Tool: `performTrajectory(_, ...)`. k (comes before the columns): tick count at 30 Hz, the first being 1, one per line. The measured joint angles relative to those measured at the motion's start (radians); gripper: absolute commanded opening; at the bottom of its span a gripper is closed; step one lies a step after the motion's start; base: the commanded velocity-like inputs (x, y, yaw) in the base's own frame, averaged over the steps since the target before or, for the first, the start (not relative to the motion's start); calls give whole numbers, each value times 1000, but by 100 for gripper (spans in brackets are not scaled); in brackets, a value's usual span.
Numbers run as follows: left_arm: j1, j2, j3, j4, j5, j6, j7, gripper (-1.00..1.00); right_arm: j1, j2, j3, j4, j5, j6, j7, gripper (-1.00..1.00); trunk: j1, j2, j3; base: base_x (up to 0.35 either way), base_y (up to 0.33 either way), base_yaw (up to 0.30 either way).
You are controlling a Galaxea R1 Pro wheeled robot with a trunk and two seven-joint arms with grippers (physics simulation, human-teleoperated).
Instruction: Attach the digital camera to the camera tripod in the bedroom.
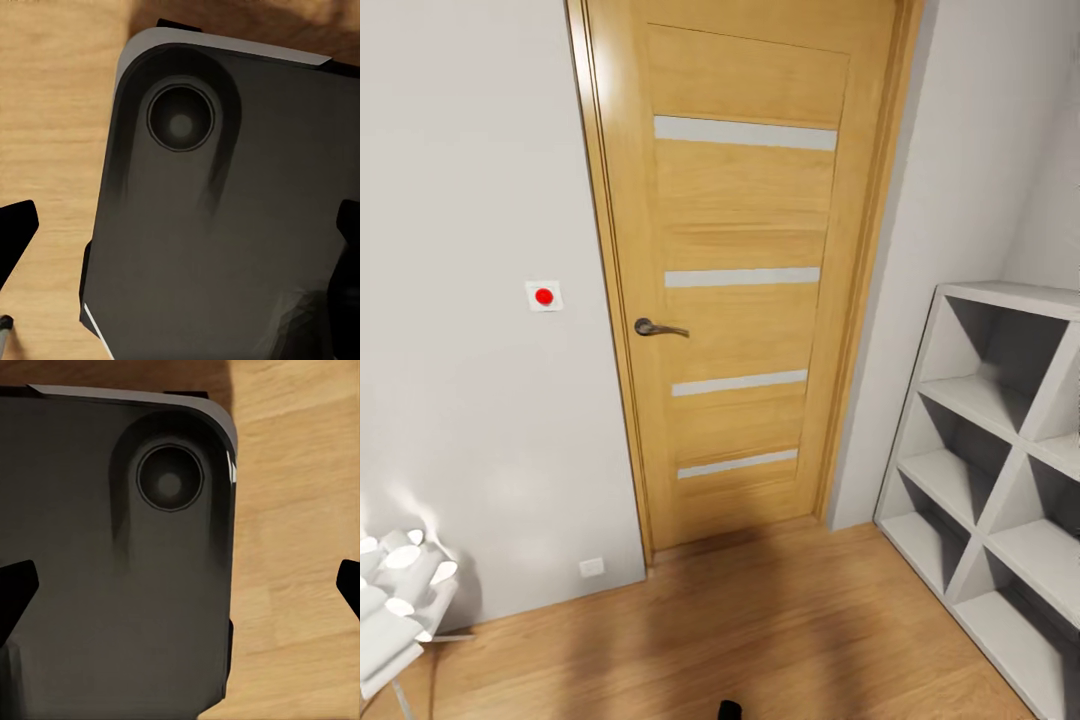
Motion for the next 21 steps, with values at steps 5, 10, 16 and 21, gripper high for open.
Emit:
performTrajectory(5,0,0,-1,0,0,0,0,100,0,-2,1,0,0,1,0,100,0,0,0,11,4,-20)
performTrajectory(10,0,0,-1,0,0,0,0,100,0,-4,2,0,1,1,1,100,0,0,0,149,162,-3)
performTrajectory(16,0,-1,-1,0,-1,0,0,100,0,-5,2,0,1,1,1,100,0,0,0,211,230,0)
performTrajectory(21,0,-1,-1,0,-1,0,0,100,0,-4,2,0,2,0,1,100,0,0,0,127,127,0)
